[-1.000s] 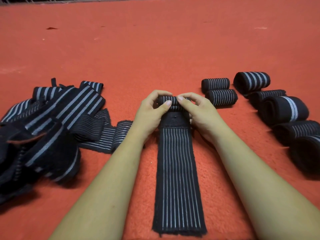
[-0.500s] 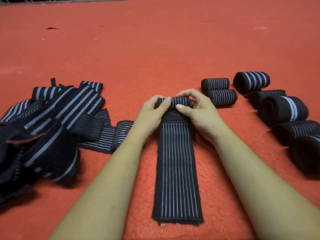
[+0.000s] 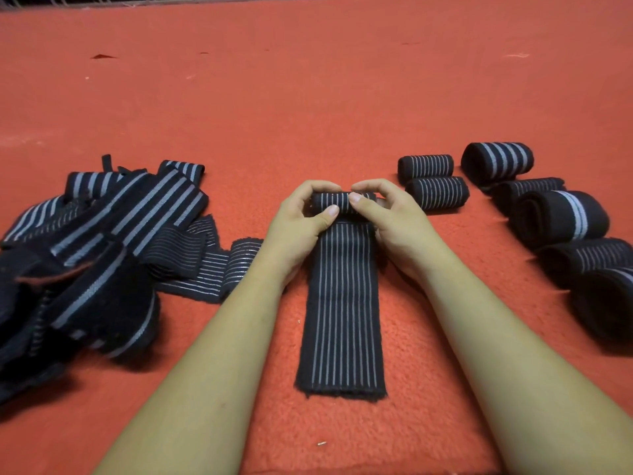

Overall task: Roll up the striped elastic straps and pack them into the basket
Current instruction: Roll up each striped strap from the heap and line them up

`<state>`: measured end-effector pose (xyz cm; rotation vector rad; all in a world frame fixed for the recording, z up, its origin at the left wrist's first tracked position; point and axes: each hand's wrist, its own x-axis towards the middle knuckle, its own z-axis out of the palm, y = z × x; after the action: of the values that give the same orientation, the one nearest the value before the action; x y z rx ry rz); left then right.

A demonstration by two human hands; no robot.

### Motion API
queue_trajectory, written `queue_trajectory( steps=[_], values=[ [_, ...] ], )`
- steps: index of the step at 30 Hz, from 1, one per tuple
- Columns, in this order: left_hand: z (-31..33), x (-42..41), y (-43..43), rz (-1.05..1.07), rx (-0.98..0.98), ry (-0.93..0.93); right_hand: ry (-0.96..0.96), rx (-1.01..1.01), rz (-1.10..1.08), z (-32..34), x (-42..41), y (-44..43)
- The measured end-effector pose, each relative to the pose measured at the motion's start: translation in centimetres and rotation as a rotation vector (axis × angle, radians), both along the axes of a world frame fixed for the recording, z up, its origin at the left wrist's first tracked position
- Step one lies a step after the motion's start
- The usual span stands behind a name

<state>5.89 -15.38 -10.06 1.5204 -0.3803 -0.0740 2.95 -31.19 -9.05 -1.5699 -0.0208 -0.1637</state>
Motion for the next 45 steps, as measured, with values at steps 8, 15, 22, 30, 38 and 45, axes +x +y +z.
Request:
queue_trajectory(
  steps=[8, 15, 22, 30, 38, 45],
  values=[
    [0.2, -0.2, -0.3, 0.011, 0.04, 0.084, -0.143, -0.098, -0.01, -0.1, -0.1, -0.5],
    [0.3, -0.2, -0.5, 0.011, -0.025, 0.088, -0.091, 0.009, 0.071, -0.2, 0.0, -0.5],
    [0.1, -0.1, -0.3, -0.096, -0.052, -0.022, 0.004, -0.104, -0.042, -0.4, 0.2, 0.2],
    [0.4, -0.3, -0.4, -0.115, -0.054, 0.067, -0.111, -0.008, 0.046, -0.4, 0.1, -0.4],
    [0.2, -0.1, -0.2, -0.041, -0.033, 0.046, -0.09, 0.054, 0.1, -0.1, -0.1, -0.2],
    [0.1, -0.2, -0.1, -0.039, 0.016, -0.035, -0.063, -0.123, -0.043, -0.4, 0.0, 0.1]
  ],
)
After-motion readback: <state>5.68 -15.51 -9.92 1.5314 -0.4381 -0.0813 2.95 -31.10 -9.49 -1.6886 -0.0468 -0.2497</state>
